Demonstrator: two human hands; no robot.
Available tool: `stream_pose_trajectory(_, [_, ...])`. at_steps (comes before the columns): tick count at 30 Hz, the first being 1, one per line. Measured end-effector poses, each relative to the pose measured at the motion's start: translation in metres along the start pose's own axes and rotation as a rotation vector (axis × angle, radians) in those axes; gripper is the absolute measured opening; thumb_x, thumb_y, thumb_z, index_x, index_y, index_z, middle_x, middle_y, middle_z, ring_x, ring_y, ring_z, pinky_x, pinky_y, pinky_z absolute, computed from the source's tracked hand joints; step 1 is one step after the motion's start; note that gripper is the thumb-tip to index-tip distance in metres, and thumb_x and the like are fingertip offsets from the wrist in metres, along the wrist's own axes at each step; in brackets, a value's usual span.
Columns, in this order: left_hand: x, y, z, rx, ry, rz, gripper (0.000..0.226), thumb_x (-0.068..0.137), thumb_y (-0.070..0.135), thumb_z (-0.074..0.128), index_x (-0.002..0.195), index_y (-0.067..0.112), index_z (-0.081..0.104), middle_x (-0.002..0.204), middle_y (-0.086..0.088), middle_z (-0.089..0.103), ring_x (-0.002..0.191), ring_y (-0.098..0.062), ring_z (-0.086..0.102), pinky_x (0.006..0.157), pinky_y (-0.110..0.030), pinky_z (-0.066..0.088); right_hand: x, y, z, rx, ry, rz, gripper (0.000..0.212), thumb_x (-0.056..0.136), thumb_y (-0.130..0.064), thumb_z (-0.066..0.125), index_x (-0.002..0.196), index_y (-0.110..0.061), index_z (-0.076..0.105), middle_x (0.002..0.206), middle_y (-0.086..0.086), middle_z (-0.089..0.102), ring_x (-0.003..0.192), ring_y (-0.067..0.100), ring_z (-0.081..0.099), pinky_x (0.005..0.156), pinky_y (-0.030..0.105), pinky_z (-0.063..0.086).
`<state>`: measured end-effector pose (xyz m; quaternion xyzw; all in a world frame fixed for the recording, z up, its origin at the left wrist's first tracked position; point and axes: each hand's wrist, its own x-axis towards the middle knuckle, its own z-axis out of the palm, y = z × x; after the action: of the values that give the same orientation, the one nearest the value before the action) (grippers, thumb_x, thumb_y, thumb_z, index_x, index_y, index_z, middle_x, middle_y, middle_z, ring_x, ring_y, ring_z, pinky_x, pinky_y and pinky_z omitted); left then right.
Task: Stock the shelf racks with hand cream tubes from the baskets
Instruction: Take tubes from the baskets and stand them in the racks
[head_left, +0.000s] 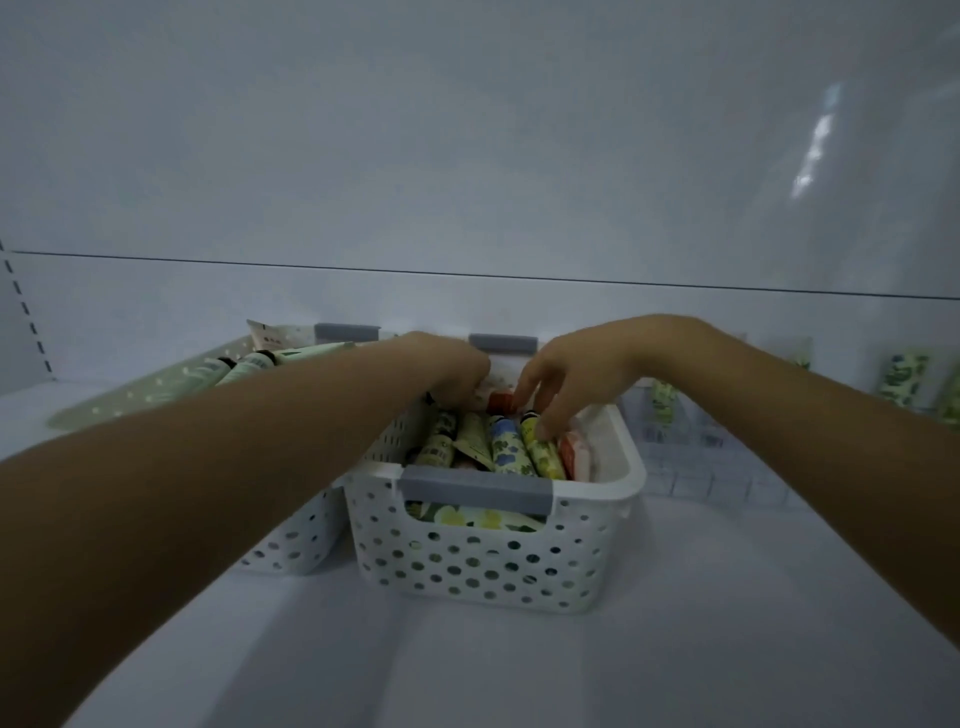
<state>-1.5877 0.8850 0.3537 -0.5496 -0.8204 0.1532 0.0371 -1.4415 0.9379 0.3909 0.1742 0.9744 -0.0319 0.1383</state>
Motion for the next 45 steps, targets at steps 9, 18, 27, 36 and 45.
stream_pose_trajectory(9, [-0.016, -0.008, -0.024, -0.193, 0.004, 0.038, 0.019, 0.089, 0.020, 0.056, 0.101, 0.006, 0.061, 0.100, -0.009, 0.062, 0.091, -0.024, 0.059, 0.082, -0.034, 0.048, 0.007, -0.009, -0.001, 0.076, -0.114, 0.061, 0.057, 0.084, -0.032, 0.064, 0.136, -0.023, 0.043, 0.124, -0.005, 0.050, 0.111, 0.014, 0.046, 0.092, 0.024, 0.035])
stream_pose_trajectory(18, [-0.049, -0.023, -0.040, -0.869, 0.125, -0.007, 0.020, 0.090, 0.008, 0.056, 0.108, 0.000, 0.058, 0.090, -0.006, 0.061, 0.072, -0.010, 0.062, 0.055, -0.012, 0.054, -0.016, 0.027, -0.004, 0.887, 0.216, -0.198, 0.024, 0.086, -0.005, 0.059, 0.106, -0.017, 0.063, 0.109, 0.002, 0.064, 0.096, 0.010, 0.059, 0.083, 0.017, 0.049])
stream_pose_trajectory(27, [-0.073, 0.026, -0.075, -1.227, 0.377, 0.054, 0.015, 0.090, 0.005, 0.054, 0.104, -0.001, 0.055, 0.089, -0.009, 0.061, 0.074, -0.013, 0.063, 0.060, -0.012, 0.055, -0.073, 0.074, 0.001, 1.504, 0.614, -0.301, 0.018, 0.090, -0.004, 0.052, 0.096, -0.017, 0.063, 0.085, -0.004, 0.066, 0.080, 0.008, 0.063, 0.074, 0.019, 0.053])
stream_pose_trajectory(36, [-0.050, 0.143, -0.116, -1.368, 0.347, 0.178, 0.009, 0.092, 0.009, 0.053, 0.089, 0.002, 0.057, 0.092, -0.009, 0.063, 0.078, -0.014, 0.065, 0.070, -0.017, 0.057, -0.164, 0.169, 0.032, 1.821, 0.806, -0.233, 0.012, 0.092, -0.010, 0.050, 0.083, -0.013, 0.057, 0.076, 0.001, 0.062, 0.077, 0.012, 0.061, 0.071, 0.021, 0.056])
stream_pose_trajectory(45, [-0.018, 0.285, -0.136, -1.550, 0.261, 0.229, 0.013, 0.092, 0.008, 0.053, 0.081, 0.001, 0.054, 0.085, -0.009, 0.060, 0.072, -0.014, 0.064, 0.065, -0.016, 0.056, -0.252, 0.257, 0.081, 2.100, 0.905, -0.145, 0.015, 0.094, -0.005, 0.044, 0.084, -0.001, 0.055, 0.085, 0.014, 0.060, 0.065, 0.016, 0.068, 0.070, 0.022, 0.057])
